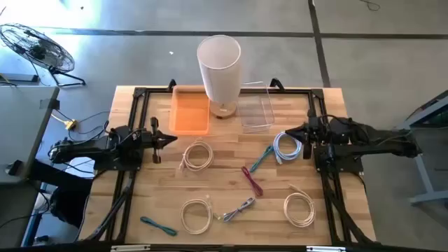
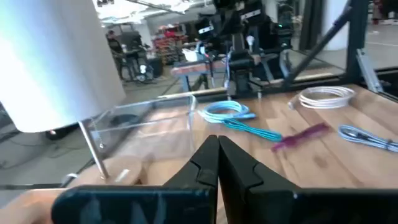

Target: Pick & Place USB Port

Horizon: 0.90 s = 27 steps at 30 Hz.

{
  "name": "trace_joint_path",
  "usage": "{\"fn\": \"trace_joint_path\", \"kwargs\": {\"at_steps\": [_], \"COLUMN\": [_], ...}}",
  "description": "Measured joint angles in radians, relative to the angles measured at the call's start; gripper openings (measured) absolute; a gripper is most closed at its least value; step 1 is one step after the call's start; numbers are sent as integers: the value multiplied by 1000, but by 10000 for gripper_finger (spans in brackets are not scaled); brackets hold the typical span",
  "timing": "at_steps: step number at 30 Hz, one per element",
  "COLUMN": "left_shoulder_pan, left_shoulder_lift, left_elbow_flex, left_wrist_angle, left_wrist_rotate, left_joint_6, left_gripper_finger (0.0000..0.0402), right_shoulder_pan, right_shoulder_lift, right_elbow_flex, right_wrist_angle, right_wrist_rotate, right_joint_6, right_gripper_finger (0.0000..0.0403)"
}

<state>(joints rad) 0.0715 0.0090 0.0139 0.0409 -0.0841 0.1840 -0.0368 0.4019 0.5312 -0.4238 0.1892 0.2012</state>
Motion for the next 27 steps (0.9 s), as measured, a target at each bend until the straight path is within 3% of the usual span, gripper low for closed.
{"fn": "trace_joint_path", "kwargs": {"at_steps": [9,16,21,27], "left_shoulder_pan": [0,0,0,0], "left_shoulder_lift": [0,0,0,2], "left_elbow_flex": [0,0,0,0], "left_wrist_angle": [4,2,-2,-32], "left_wrist_rotate": [-79,-80,-24,29], "left_joint_6": [2,18,19,18], "left_gripper_finger": [0,0,0,0], "right_shoulder_pan": [0,0,0,0], "right_shoulder_lift": [223,378,509,620], "right_elbow_flex": [274,508,646,697], "right_wrist_angle": [-138,-419,-675,-887], "right_wrist_rotate": [12,32,-4,-15], "right_joint_6": [-2,-31,-30,64], "right_gripper_finger": [0,0,0,4]}}
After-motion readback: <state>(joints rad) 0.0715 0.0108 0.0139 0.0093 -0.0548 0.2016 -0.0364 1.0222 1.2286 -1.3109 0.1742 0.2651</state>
